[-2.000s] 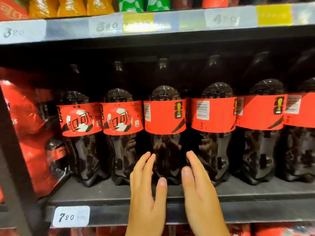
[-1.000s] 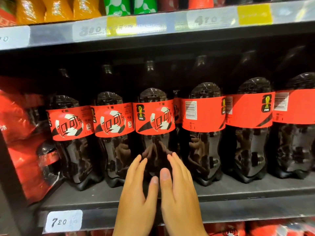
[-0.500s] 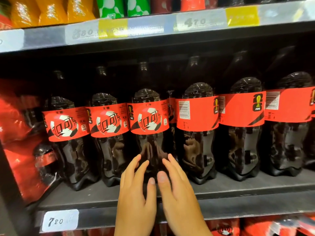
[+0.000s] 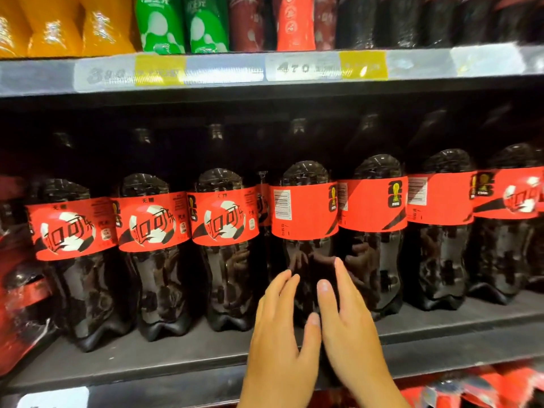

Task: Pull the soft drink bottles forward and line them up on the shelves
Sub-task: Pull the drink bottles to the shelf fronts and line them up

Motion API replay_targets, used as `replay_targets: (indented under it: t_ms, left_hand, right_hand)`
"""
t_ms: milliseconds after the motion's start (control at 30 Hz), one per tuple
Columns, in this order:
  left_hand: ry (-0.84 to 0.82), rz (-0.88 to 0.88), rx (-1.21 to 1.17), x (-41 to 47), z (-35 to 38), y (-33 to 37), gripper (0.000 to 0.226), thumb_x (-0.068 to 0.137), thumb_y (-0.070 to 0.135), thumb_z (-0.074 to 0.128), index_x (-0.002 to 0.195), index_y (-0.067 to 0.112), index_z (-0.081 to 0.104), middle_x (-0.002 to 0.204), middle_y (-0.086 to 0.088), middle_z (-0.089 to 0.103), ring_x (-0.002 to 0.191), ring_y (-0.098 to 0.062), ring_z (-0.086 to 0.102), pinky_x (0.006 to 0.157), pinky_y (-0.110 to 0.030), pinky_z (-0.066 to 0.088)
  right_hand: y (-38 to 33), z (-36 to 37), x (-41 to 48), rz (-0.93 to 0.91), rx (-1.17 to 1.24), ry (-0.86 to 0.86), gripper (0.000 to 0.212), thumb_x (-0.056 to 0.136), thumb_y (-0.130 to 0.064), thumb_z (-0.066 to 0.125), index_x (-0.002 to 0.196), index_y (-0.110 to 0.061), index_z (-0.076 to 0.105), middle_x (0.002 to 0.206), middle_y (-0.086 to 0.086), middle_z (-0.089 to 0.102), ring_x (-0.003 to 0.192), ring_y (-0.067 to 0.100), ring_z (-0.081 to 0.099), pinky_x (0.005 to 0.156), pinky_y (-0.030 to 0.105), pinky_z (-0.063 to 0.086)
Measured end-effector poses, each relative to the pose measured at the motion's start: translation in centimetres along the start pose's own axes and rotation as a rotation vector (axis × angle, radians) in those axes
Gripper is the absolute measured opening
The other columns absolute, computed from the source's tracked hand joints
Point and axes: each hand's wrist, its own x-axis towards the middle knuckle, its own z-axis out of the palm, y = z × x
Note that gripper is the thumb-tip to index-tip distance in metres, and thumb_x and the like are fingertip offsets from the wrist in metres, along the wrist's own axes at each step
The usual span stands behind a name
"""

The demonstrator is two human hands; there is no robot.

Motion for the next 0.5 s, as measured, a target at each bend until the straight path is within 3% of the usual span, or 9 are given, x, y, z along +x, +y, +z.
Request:
replay_targets:
  t_ms: [100,233,333,433,500]
  left_hand:
    - [-0.011,-0.033,0.007,0.3,-0.1,-0.5,0.053,0.097,0.020,0.048,0.146,0.030,0.031,0.149,0.035,0.014,0.136,0.017,0.013,0.110,-0.009,0.018]
    - [-0.006,-0.058,0.025,0.6,-0.9,-0.9,0.051,0.098,0.013,0.042,0.145,0.031,0.033,0.150,0.033,0.012,0.136,0.017,0.012,0.098,0.005,0.011]
    - [0.074,0.139,0.117,0.2,-1.2,-0.4,0.042,0.096,0.018,0.042,0.137,0.028,0.047,0.147,0.023,0.032,0.137,0.004,0.026,0.103,-0.002,0.017]
    - [-0.005,0.267,0.179,-0.3,-0.7,-0.9,0.047,0.091,0.018,0.047,0.138,0.023,0.049,0.147,0.019,0.036,0.137,-0.002,0.032,0.109,-0.018,0.029]
    - [-0.033,0.315,0.290,-0.4,-0.5,-1.7,0.054,0.085,0.012,0.057,0.138,0.018,0.050,0.150,0.013,0.035,0.138,-0.004,0.032,0.108,-0.025,0.036]
  right_hand:
    - [-0.1,0.7,-0.8,-0.030,-0.010,0.012,0.071,0.082,-0.069,0.018,0.147,-0.044,0.009,0.147,-0.037,0.006,0.136,-0.016,0.000,0.110,0.016,0.011]
    - [-0.1,0.3,-1.7,-0.117,-0.008,0.029,0.054,0.088,-0.069,0.019,0.136,-0.050,0.034,0.141,-0.044,0.020,0.132,-0.020,0.009,0.102,0.009,0.017]
    - [0.3,-0.8,-1.3,-0.119,0.067,0.078,0.050,0.087,-0.066,0.025,0.131,-0.047,0.042,0.135,-0.042,0.033,0.129,-0.018,0.025,0.096,0.002,0.024]
    - [0.6,-1.1,-0.9,-0.072,0.144,0.013,0.054,0.089,-0.064,0.027,0.139,-0.047,0.034,0.142,-0.039,0.027,0.129,-0.023,0.020,0.090,-0.009,0.019]
    - [0.9,-0.5,-0.9,-0.073,0.150,-0.029,0.055,0.089,-0.064,0.026,0.141,-0.048,0.029,0.145,-0.039,0.022,0.129,-0.025,0.017,0.092,-0.008,0.018]
